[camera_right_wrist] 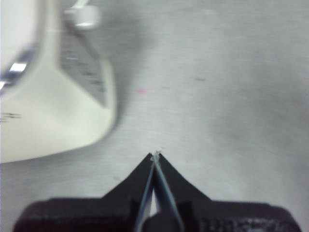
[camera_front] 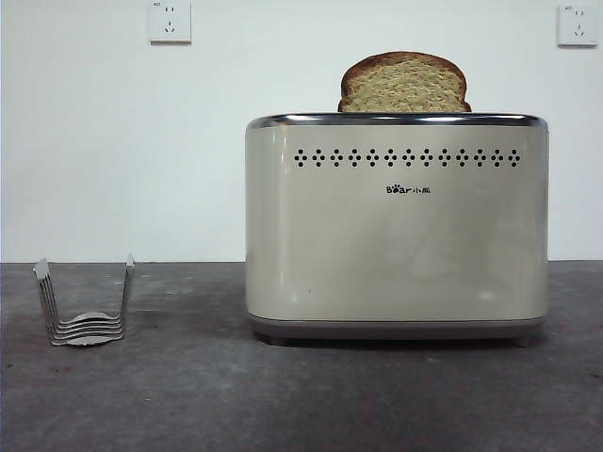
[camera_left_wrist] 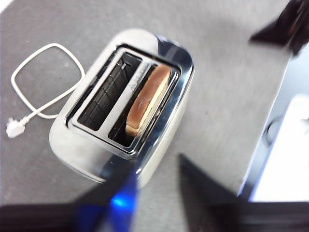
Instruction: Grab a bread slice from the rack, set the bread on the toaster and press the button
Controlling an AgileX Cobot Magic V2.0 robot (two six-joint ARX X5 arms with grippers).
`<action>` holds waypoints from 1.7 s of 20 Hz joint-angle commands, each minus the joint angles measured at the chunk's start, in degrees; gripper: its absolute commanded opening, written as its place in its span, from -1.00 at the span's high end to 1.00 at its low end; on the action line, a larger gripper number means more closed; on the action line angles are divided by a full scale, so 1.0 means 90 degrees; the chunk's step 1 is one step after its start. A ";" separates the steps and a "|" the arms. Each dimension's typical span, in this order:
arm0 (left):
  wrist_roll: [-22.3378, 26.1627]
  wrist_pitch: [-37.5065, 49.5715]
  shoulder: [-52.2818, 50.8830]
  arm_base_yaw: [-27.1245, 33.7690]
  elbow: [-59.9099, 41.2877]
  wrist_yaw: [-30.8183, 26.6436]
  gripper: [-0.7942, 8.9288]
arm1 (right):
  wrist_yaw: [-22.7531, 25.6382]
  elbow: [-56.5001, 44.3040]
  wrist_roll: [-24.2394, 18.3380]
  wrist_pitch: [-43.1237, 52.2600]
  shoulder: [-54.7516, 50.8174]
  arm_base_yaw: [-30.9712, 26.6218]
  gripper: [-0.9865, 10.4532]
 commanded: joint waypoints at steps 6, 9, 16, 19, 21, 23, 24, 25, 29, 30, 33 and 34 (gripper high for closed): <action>-0.1059 0.0000 -0.0877 -0.0049 -0.0036 0.0012 0.85 | -0.0865 0.0656 -0.0095 0.0476 0.1246 -0.0061 0.84; -0.1071 0.0002 -0.1319 -0.0267 -0.0301 0.0007 0.85 | -0.1664 0.1180 -0.0015 0.0840 0.1834 -0.0459 0.84; -0.1576 0.0002 -0.2708 -0.0325 -0.2368 -0.0306 0.85 | -0.4901 0.1853 0.0002 0.1328 0.3708 -0.1807 0.84; -0.1953 0.0002 -0.3157 -0.0325 -0.3315 -0.0916 0.85 | -0.5399 0.1948 -0.0005 0.1552 0.4413 -0.1838 0.84; -0.2157 0.0002 -0.3376 -0.0323 -0.3810 -0.1345 0.85 | -0.5574 0.1984 0.0002 0.1746 0.4755 -0.1826 0.84; -0.2220 0.0002 -0.3504 -0.0321 -0.4180 -0.1491 0.85 | -0.5583 0.2084 0.0002 0.1800 0.5064 -0.1826 0.84; -0.2244 0.0002 -0.3541 -0.0321 -0.4303 -0.1491 0.85 | -0.5586 0.2152 0.0005 0.1800 0.5190 -0.1829 0.84; -0.2254 0.0002 -0.3543 -0.0321 -0.4391 -0.1491 0.85 | -0.5586 0.2227 0.0005 0.1802 0.5336 -0.1829 0.84; -0.2293 0.0002 -0.3526 -0.0321 -0.4415 -0.1491 0.85 | -0.5756 0.2472 0.0002 0.1804 0.5712 -0.1744 0.84; -0.2310 0.0002 -0.3524 -0.0321 -0.4415 -0.1491 0.85 | -0.5756 0.2526 0.0002 0.1802 0.5778 -0.1727 0.84; -0.2307 0.0002 -0.3526 -0.0321 -0.4415 -0.1494 0.85 | -0.5884 0.2637 0.0002 0.1817 0.5999 -0.1683 0.84; -0.2310 0.0002 -0.3526 -0.0321 -0.4415 -0.1494 0.85 | -0.5889 0.2637 0.0000 0.1795 0.6037 -0.1644 0.84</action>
